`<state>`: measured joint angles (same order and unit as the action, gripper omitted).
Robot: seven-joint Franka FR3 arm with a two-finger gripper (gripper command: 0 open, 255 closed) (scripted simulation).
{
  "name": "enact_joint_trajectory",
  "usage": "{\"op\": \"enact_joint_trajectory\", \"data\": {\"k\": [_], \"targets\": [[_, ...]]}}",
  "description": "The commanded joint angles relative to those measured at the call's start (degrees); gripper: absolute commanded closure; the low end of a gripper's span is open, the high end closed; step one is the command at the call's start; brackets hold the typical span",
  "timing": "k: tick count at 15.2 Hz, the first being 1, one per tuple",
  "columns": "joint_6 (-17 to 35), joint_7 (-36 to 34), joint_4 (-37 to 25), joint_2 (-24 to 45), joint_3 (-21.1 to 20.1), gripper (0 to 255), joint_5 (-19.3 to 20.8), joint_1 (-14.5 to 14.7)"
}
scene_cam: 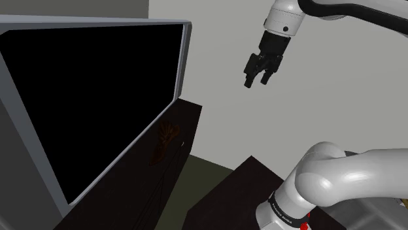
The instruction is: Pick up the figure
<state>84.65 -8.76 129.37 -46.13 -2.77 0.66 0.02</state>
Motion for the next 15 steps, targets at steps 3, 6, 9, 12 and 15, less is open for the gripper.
{"op": "enact_joint_trajectory", "data": {"k": [3, 6, 9, 12, 15], "targets": [[2.8, -2.3, 0.4, 3.2, -1.0, 0, -1.0, -0.4], [7.0, -5.7, 0.5, 8.4, -2.3, 0, -2.2, -1.0], [10.9, -9.0, -0.1, 14.0, -3.6, 0, -3.3, -1.6], [14.6, -12.2, -1.4, 20.0, -4.6, 0, -4.0, -2.1], [17.9, -15.3, -3.3, 26.3, -5.6, 0, -4.6, -2.6]]}}
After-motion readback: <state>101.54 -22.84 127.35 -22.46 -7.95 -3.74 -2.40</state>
